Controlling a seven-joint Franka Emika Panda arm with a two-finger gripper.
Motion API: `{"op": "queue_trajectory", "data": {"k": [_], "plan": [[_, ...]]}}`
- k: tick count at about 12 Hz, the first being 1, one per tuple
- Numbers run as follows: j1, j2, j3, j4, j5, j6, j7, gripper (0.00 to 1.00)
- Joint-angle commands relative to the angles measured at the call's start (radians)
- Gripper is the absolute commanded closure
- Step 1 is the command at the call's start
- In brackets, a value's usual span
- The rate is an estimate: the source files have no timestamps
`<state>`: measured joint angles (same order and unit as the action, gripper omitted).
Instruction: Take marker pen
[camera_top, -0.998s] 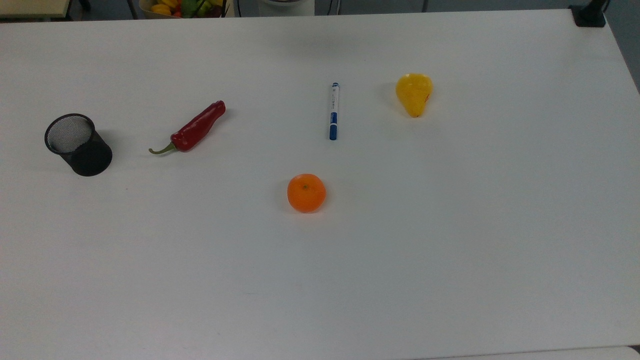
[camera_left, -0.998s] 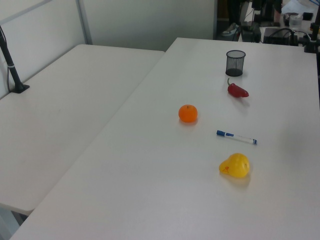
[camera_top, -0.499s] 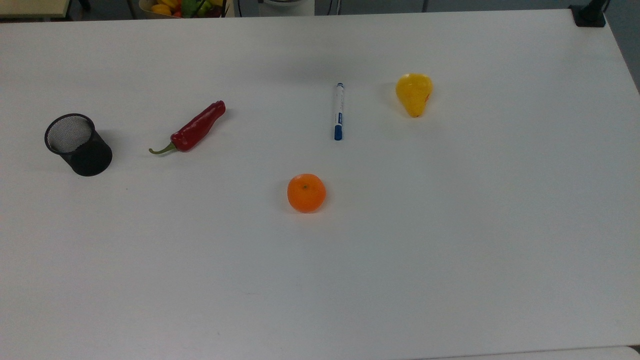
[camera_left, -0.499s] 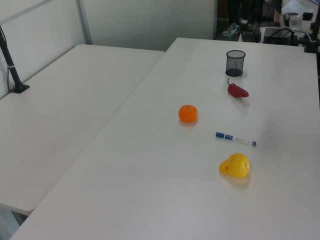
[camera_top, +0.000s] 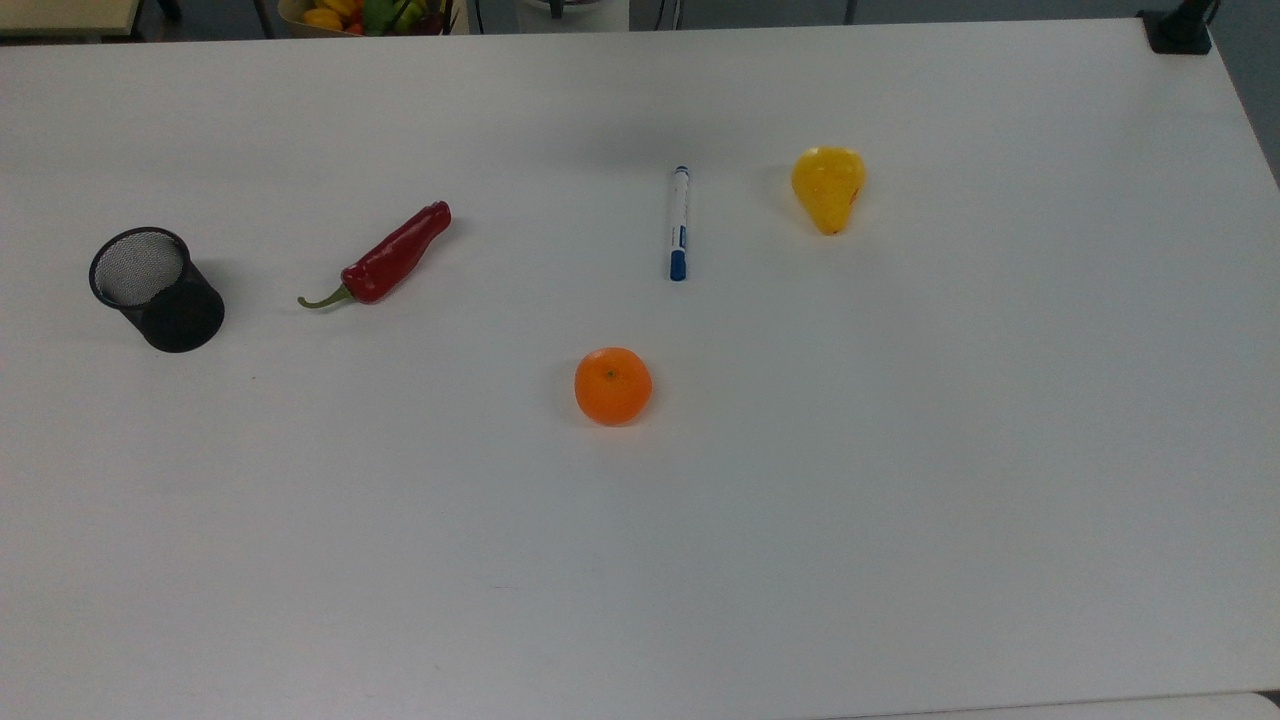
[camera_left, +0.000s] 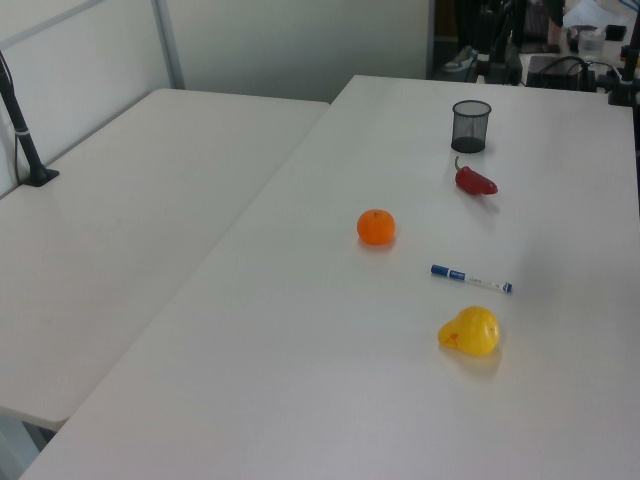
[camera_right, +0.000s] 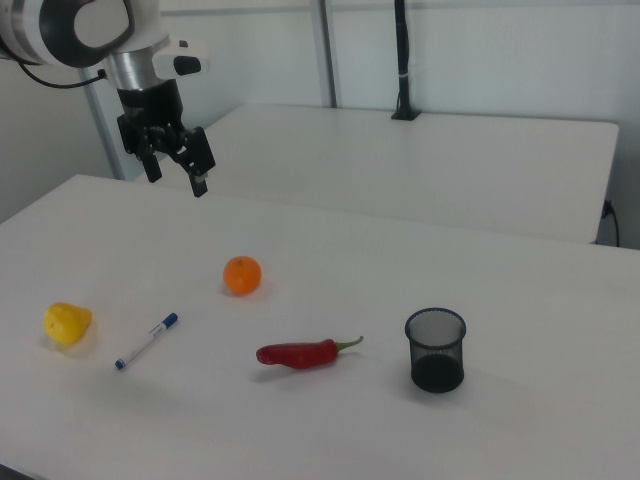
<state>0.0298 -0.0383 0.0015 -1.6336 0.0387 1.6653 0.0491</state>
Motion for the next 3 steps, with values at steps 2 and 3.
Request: {"op": "queue_trajectory", "data": {"k": [2,3], "plan": [[0.038,-0.040,-0.018,-0.045,-0.049,0.014,0.014,0.00],[0.038,-0.040,-0.018,-0.045,-0.049,0.013,0.012,0.00]]}}
